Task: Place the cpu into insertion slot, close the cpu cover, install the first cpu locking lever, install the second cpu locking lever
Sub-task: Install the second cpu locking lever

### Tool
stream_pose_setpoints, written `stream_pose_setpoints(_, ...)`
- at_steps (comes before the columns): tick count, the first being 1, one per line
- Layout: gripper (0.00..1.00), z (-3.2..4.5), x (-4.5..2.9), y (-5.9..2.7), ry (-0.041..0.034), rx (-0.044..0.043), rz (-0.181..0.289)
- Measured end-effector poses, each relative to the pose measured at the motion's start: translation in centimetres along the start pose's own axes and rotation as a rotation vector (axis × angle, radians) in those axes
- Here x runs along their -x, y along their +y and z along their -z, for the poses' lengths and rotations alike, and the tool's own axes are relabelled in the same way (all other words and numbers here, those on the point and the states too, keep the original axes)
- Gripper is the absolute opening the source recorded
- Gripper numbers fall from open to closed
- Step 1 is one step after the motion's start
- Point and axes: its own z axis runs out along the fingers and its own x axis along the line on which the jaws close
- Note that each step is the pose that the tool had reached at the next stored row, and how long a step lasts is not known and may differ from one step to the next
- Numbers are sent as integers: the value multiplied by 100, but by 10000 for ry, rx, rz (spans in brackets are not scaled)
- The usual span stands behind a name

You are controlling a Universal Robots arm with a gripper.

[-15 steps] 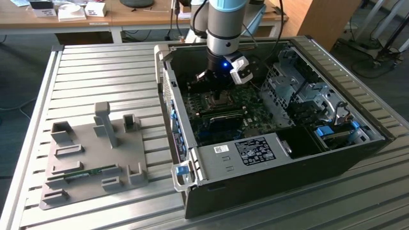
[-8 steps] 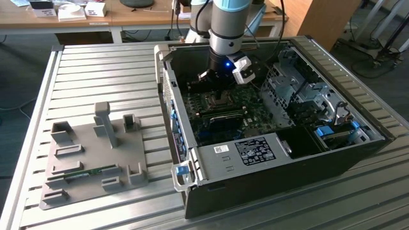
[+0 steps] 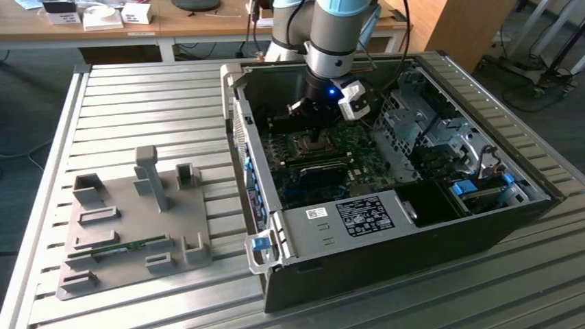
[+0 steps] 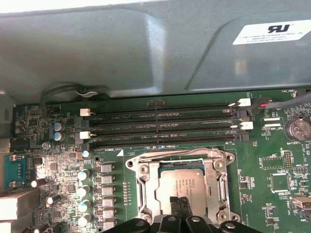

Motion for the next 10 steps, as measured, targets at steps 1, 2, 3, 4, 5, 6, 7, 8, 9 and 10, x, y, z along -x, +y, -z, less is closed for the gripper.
stream_pose_setpoints(1,11,5,0,0,3,-5,0)
stream_pose_setpoints(2,11,20,1,1,4,-8,0)
stream_pose_setpoints(3,11,44,2,3,4,-11,0)
stream_pose_setpoints(4,11,50,3,4,4,-11,1)
stream_pose_setpoints(5,11,50,3,4,4,-11,2)
stream_pose_setpoints(6,11,50,4,4,4,-10,5)
stream_pose_setpoints(7,11,49,10,4,6,-9,41)
stream_pose_setpoints(8,11,50,19,4,11,-8,109)
stream_pose_setpoints(9,11,49,26,5,16,-5,179)
stream_pose_setpoints(10,11,49,34,6,20,-2,261)
